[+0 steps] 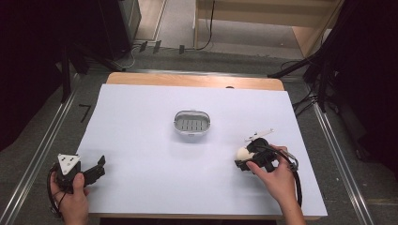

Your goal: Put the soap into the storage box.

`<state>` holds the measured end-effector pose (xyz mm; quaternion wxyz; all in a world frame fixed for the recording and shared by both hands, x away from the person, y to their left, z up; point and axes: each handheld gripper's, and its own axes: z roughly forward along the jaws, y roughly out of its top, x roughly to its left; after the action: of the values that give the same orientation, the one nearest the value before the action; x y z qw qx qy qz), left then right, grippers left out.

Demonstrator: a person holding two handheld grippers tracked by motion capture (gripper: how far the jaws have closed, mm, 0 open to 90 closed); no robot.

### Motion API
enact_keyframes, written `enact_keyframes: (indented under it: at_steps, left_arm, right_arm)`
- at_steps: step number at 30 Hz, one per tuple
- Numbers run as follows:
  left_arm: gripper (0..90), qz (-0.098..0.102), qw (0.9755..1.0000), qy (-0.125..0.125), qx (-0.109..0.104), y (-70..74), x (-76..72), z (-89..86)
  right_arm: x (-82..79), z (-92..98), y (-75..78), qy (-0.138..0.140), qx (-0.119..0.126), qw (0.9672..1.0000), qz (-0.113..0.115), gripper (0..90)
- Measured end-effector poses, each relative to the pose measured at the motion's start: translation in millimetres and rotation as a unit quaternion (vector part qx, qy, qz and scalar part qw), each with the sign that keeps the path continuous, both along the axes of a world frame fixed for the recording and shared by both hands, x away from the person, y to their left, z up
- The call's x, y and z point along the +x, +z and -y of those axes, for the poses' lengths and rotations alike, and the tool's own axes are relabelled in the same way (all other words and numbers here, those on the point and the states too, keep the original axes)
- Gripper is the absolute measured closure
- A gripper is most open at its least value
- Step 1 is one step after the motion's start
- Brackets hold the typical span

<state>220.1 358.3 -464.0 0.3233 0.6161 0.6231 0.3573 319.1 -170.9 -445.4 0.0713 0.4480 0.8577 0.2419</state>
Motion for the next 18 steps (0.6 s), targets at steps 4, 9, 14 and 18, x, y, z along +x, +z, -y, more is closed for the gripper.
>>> enact_keyframes:
  at_steps: [4, 9, 14, 18]
  left_arm:
    - [14.3, 0.0, 1.0, 0.0, -0.001, 0.0, 0.1, -0.1]
    - [14.3, 0.0, 1.0, -0.001, -0.001, -0.1, 0.1, -0.2]
    - [14.2, -0.001, 1.0, -0.001, 0.0, -0.1, 0.2, 0.1]
    - [14.2, -0.001, 1.0, 0.0, 0.0, -0.1, 0.5, 0.4]
  right_arm:
    - [1.3, -0.5, 2.7, 0.002, 0.004, 1.0, 0.003, 24.8]
    - [3.3, -5.1, 6.1, 0.002, -0.006, 0.9999, 0.01, 24.9]
    - [5.9, -8.3, 8.6, 0.005, -0.003, 0.9999, 0.013, 24.8]
    - [9.2, -11.3, 12.8, 0.009, -0.001, 0.9998, 0.015, 24.9]
